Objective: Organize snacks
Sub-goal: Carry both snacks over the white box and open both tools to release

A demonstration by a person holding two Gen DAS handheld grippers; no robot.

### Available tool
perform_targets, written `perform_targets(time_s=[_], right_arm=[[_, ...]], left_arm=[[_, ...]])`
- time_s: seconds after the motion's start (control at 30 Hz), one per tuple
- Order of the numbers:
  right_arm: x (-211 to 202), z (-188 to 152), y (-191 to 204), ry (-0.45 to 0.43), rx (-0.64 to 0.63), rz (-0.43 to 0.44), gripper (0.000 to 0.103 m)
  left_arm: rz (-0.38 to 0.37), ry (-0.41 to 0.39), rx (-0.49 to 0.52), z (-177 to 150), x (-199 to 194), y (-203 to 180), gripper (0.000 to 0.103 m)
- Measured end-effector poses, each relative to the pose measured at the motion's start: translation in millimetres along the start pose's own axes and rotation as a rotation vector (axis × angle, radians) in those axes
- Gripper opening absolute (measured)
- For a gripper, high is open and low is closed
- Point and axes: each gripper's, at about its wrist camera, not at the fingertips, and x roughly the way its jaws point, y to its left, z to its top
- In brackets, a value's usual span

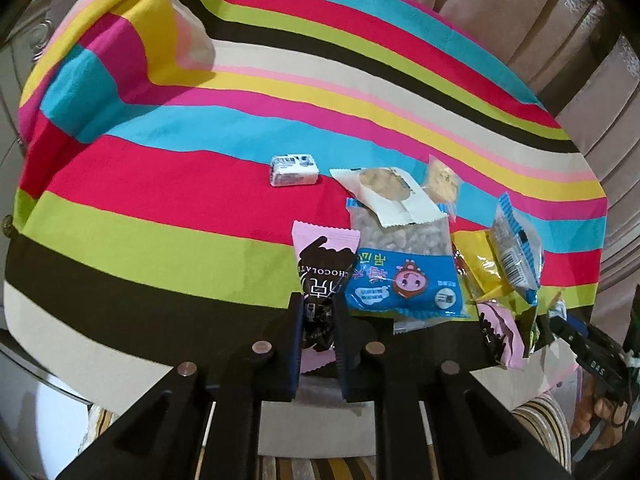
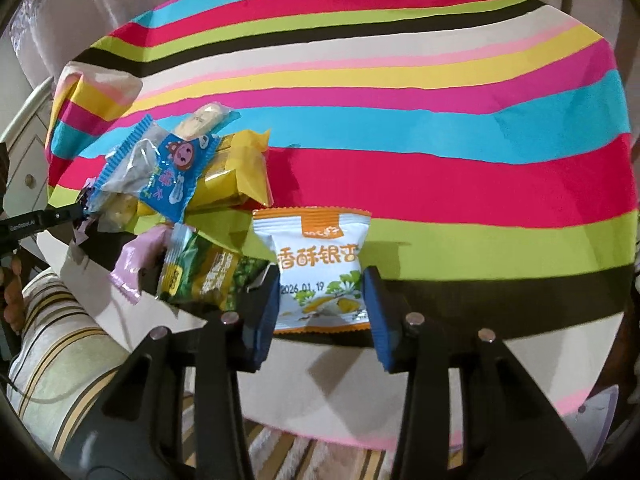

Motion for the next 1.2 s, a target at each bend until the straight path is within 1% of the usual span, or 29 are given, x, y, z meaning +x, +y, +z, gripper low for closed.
perform_targets(time_s=[0.2, 0.37, 0.57, 0.7, 0.8, 0.97, 1.2], right_arm=[[-18, -16, -9, -0.018, 0.046, -0.002, 0.045], [-33, -24, -16, -0.041, 0.07, -0.005, 0.045], [-47, -34, -27, -0.062, 0.097, -0.014, 0.045], [-58, -43, -34, -0.072, 0.117, -0.024, 0.045], [-65, -50, -41, -0.078, 0.135, -0.032, 0.044], [-77, -64, -54, -0.085, 0.165, -0.054, 0.044], [-99, -88, -79, -0.094, 0.218, -0.105, 0.044]], left_arm=[[-0.005, -0.049, 0.003, -9, -18, -4, 0.012], [-0.018, -0.1, 0.012, -19, -40, -13, 0.01], [-0.041, -0.112, 0.034, -26, -53, -22, 0.01], [-0.076, -0.114, 0.061, -34, -64, -34, 0.01], [-0.099, -0.109, 0.091, -40, -69, -47, 0.01], [-0.162, -0.094, 0.161, -48, -74, -82, 0.01], [-0.303, -0.037, 0.323, -64, -71, -157, 0.01]])
